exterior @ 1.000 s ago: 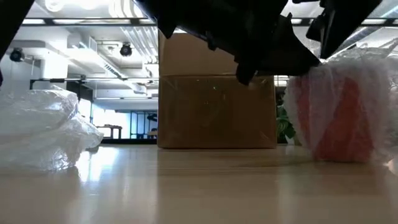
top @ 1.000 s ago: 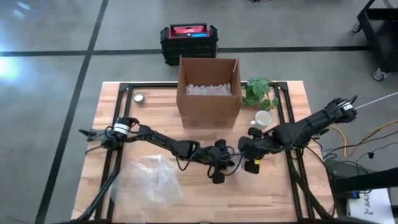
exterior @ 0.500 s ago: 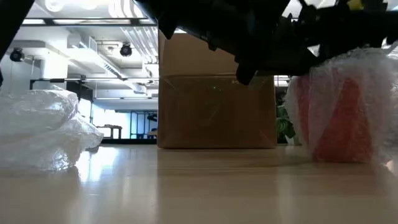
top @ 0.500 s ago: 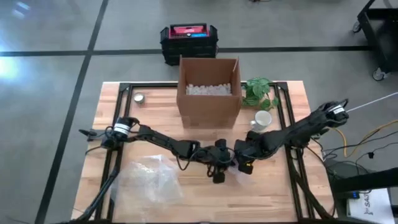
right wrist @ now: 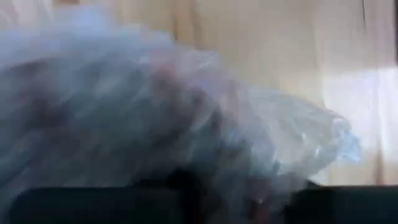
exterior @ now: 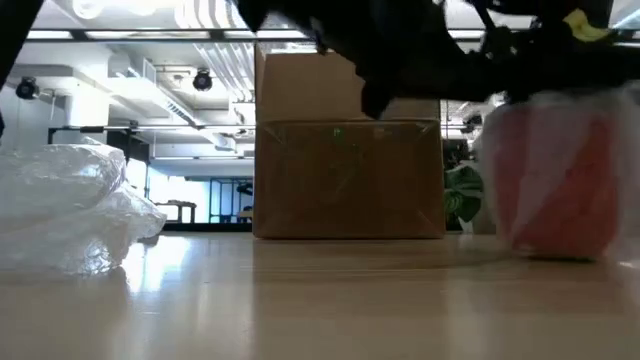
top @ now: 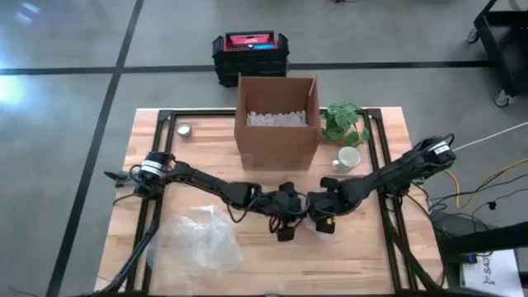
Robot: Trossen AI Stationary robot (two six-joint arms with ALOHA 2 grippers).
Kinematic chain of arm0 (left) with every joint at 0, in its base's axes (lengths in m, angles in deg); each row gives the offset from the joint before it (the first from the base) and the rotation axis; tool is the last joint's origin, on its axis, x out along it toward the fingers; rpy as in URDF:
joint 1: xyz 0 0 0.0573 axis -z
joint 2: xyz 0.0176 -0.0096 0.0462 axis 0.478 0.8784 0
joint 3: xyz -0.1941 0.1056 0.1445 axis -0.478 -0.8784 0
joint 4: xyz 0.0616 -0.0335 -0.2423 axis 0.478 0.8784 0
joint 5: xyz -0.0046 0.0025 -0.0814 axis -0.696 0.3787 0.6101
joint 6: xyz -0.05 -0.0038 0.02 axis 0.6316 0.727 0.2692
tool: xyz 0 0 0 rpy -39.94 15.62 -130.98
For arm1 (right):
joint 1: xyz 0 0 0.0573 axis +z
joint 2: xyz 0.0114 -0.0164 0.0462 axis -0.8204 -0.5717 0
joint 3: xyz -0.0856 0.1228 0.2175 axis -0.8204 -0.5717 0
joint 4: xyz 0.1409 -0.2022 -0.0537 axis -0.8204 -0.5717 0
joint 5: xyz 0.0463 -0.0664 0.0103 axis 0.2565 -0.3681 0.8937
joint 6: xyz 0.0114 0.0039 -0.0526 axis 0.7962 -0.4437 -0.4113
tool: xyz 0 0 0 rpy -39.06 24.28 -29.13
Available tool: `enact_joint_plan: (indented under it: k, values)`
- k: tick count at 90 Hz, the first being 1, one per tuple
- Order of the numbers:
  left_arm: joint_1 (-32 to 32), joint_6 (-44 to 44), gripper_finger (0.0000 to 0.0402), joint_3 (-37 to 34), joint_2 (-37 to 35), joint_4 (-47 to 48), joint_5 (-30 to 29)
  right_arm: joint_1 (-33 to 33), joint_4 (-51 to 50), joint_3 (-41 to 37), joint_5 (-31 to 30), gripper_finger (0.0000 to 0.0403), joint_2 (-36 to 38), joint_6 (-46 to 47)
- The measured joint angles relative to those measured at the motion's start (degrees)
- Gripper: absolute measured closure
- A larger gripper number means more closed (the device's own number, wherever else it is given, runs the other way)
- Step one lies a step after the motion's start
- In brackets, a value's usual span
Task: Wrap mug
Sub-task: Put the wrapped orange mug into the brown cardboard box
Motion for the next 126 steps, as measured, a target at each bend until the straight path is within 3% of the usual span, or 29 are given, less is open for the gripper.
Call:
enact_joint_plan:
  k: [18,33,55,71,85,98,114,126]
  values:
    - [2.3,-0.4,0.0402,0.0,-6.6,9.9,-5.6,0.2,-1.0,0.5,-0.1,0.0389,2.8,-0.2]
    - [4.0,0.9,0.0402,-2.0,-12.5,18.4,-7.4,0.6,-0.7,5.8,0.3,0.0393,7.4,-3.9]
    - [6.5,8.1,0.0402,-15.8,-25.6,18.6,-12.0,0.7,-0.5,19.1,-2.1,0.0399,11.9,-15.4]
    - [7.6,14.9,0.0402,-25.5,-35.5,18.2,-17.6,-1.6,-0.7,32.6,-8.1,0.0399,11.5,-23.4]
    - [8.2,17.4,0.0402,-30.3,-41.6,17.2,-19.6,-9.7,0.2,44.0,-10.9,0.0396,9.7,-27.4]
    - [8.4,17.4,0.0402,-32.4,-43.9,15.2,-21.0,-23.2,0.6,50.1,-16.1,0.0396,6.0,-29.0]
    - [8.4,17.0,0.0402,-32.6,-43.1,15.1,-21.0,-39.7,-3.0,53.7,-10.7,0.0396,-1.5,-28.5]
    - [8.4,15.7,0.0402,-32.6,-42.0,14.1,-21.1,-45.7,-4.9,54.9,-3.6,0.0396,-7.0,-24.5]
